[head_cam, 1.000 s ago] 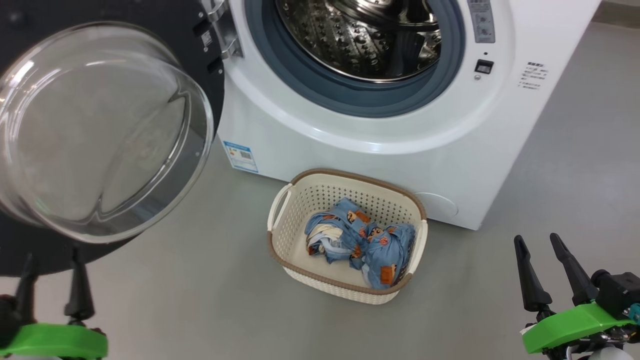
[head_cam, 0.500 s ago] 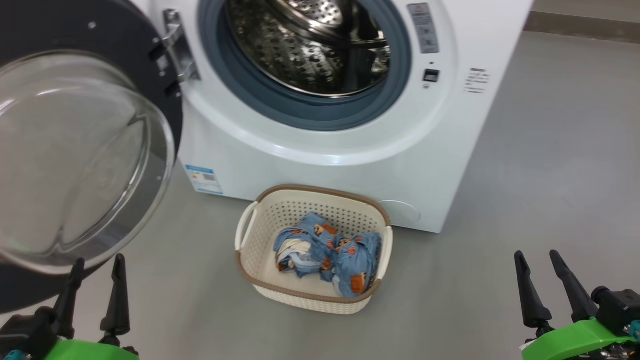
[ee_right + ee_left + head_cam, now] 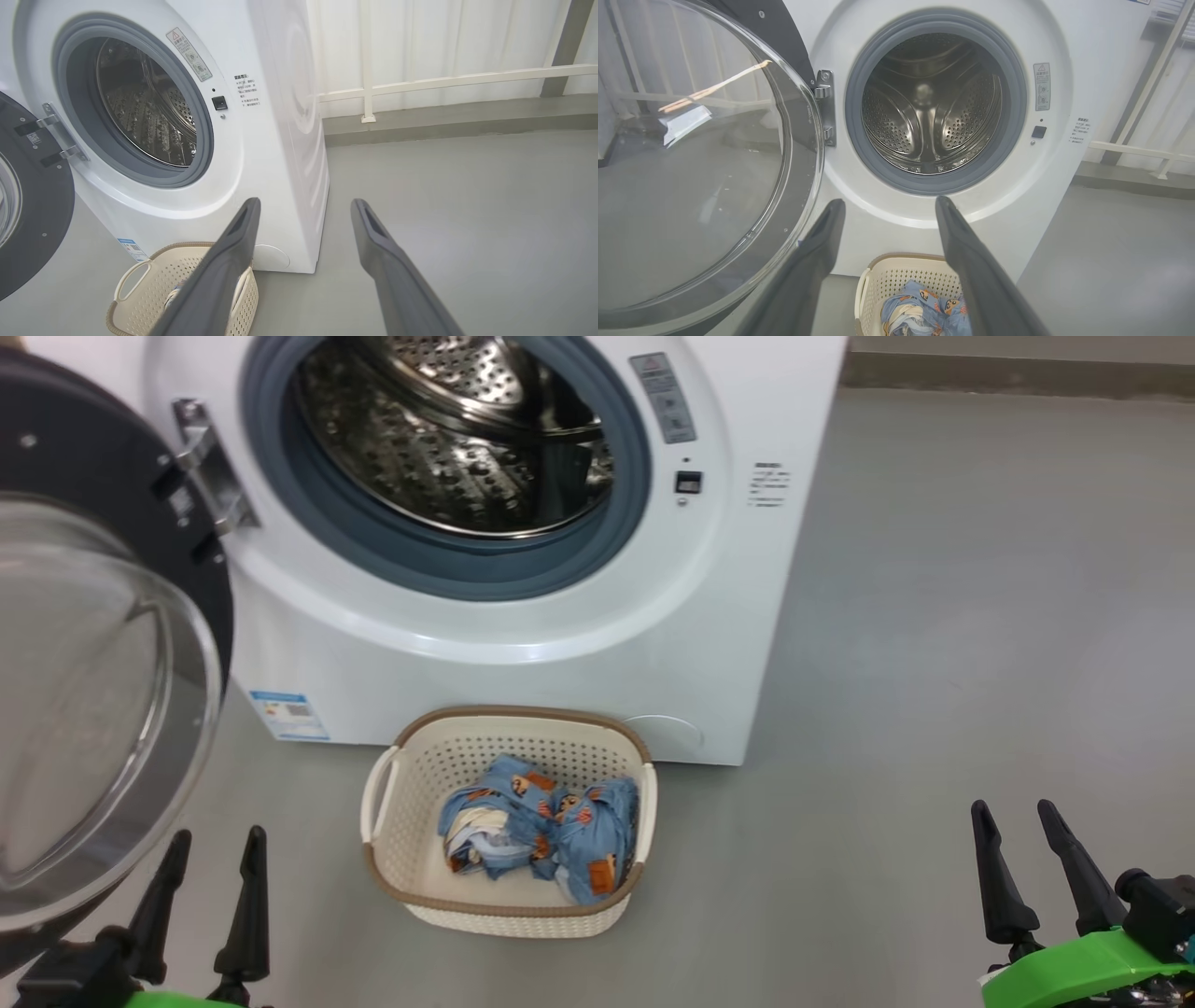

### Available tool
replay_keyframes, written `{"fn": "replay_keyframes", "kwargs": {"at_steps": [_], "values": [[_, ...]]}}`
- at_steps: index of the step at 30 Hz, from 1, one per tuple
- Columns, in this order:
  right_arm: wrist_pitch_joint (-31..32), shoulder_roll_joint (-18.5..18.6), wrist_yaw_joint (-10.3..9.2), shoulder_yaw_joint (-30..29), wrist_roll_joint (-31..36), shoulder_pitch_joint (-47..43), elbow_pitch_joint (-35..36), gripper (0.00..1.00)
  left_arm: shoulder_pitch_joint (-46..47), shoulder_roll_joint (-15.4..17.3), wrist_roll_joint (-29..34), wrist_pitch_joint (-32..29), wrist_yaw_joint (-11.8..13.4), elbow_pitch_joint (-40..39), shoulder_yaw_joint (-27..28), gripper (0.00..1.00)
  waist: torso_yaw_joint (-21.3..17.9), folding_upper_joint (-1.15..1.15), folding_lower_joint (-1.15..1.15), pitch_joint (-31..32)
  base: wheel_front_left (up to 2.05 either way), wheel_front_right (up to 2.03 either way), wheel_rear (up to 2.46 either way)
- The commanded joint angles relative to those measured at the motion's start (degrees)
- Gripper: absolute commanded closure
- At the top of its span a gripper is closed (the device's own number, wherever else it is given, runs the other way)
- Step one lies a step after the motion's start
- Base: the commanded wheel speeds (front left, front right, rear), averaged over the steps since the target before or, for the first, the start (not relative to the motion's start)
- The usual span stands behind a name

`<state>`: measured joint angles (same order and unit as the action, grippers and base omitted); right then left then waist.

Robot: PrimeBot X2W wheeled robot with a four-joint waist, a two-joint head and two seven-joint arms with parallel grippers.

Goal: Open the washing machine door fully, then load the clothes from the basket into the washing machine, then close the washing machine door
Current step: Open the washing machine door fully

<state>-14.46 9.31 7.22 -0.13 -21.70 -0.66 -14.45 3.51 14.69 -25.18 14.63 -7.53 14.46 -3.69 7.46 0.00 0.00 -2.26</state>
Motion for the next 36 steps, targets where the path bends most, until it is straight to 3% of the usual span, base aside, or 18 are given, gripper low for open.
{"fn": "replay_keyframes", "kwargs": {"at_steps": [1,16,36], "values": [[-0.5,0.9,0.26,1.0,-0.4,0.2,1.6,0.00,0.7,1.2,-0.3,0.4,0.0,-1.9,1.9,0.00,-1.9,0.00,0.00,0.0,0.00,0.00,0.00],[-0.5,0.6,0.26,0.5,-0.4,1.1,2.2,0.00,0.2,0.8,-0.1,0.4,0.0,-3.0,1.1,0.00,-6.1,0.00,0.00,-1.2,0.00,0.00,0.00],[-0.5,1.1,0.26,0.7,-0.5,0.7,2.2,0.00,0.1,0.8,-2.6,0.4,0.0,-2.3,0.0,0.00,-7.0,0.00,0.00,-0.3,0.00,0.00,0.00]]}}
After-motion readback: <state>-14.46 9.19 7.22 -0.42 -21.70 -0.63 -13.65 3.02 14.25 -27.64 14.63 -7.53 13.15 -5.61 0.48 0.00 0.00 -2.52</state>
